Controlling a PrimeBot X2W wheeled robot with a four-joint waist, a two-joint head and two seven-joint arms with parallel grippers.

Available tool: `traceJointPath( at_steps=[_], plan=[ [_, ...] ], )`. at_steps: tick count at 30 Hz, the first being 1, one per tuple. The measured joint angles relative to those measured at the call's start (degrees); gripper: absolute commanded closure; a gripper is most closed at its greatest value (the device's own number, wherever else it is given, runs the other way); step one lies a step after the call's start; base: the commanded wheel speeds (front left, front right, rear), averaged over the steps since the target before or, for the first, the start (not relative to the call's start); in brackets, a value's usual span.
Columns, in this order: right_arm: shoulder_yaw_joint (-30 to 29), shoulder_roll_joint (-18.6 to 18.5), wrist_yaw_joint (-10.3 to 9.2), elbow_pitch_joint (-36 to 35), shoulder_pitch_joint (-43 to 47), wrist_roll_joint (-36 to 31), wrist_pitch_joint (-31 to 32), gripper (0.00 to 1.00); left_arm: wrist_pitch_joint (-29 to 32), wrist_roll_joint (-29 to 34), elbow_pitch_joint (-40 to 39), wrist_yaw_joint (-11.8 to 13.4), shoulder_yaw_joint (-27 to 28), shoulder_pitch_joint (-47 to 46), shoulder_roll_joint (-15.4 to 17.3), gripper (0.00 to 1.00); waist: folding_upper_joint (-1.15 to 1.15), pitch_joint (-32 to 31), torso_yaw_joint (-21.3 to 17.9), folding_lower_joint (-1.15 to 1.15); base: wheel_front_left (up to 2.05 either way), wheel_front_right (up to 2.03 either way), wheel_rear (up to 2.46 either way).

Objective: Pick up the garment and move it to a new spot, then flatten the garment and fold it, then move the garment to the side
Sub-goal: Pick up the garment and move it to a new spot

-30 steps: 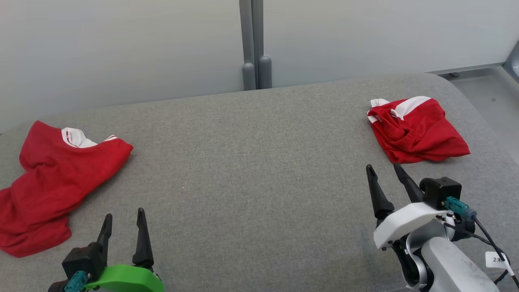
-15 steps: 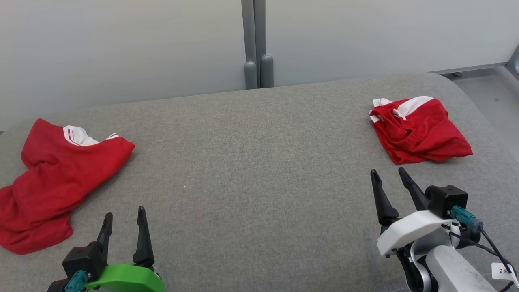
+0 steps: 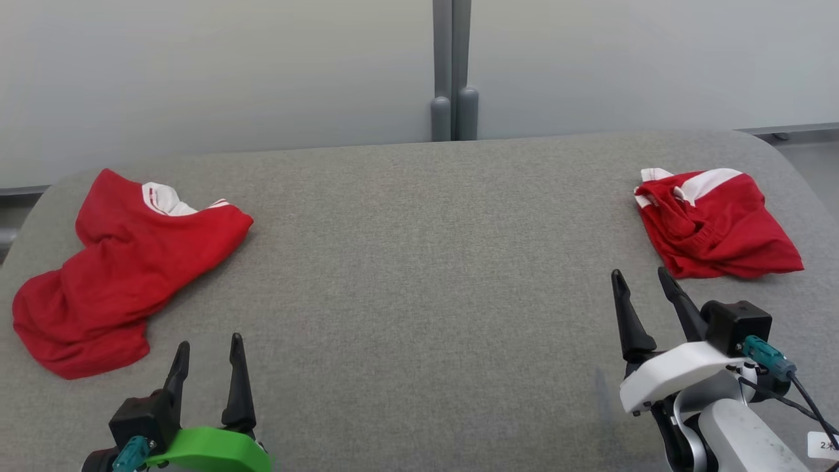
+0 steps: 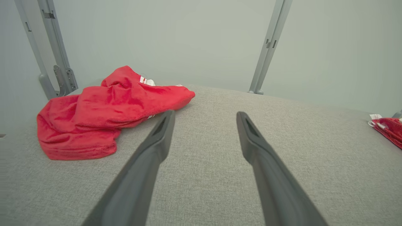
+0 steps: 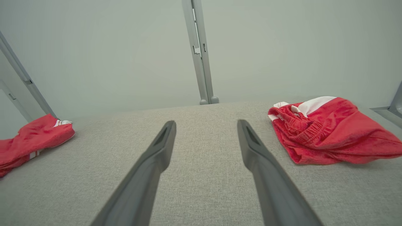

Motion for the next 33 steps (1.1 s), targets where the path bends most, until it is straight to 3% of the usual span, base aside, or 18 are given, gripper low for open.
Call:
traceJointPath(
  at_steps=[13, 21, 25, 33],
  plan=[
    [1.82, 1.04, 0.0, -0.22, 0.3, -0.32, 0.0, 0.0, -0.49, 0.6, -0.34, 0.0, 5.78, 0.19, -0.07, 0.0, 0.0, -0.37, 9.08, 0.0, 0.0, 0.0, 0.0],
    [-0.07, 1.07, 0.0, -0.46, 0.3, -0.33, 0.0, 0.0, -0.4, 1.11, -0.67, 0.0, 2.98, 0.26, -0.08, 0.0, 0.0, -0.87, 15.4, 0.0, 0.0, 0.0, 0.0],
    [1.11, 1.67, -0.01, -0.59, 0.27, -0.66, 0.01, 0.0, -0.42, 1.08, -0.76, 0.04, 5.36, 0.33, -0.15, 0.0, 0.0, -1.09, 18.15, 0.0, 0.0, 0.0, 0.0],
    [1.07, 2.01, -0.01, -0.62, 0.27, -1.12, 0.4, 0.0, -0.42, 1.08, -1.93, 0.04, 6.27, 0.82, -0.12, 0.0, 0.0, -0.85, 17.98, 0.0, 0.0, 0.0, 0.0]
  ],
)
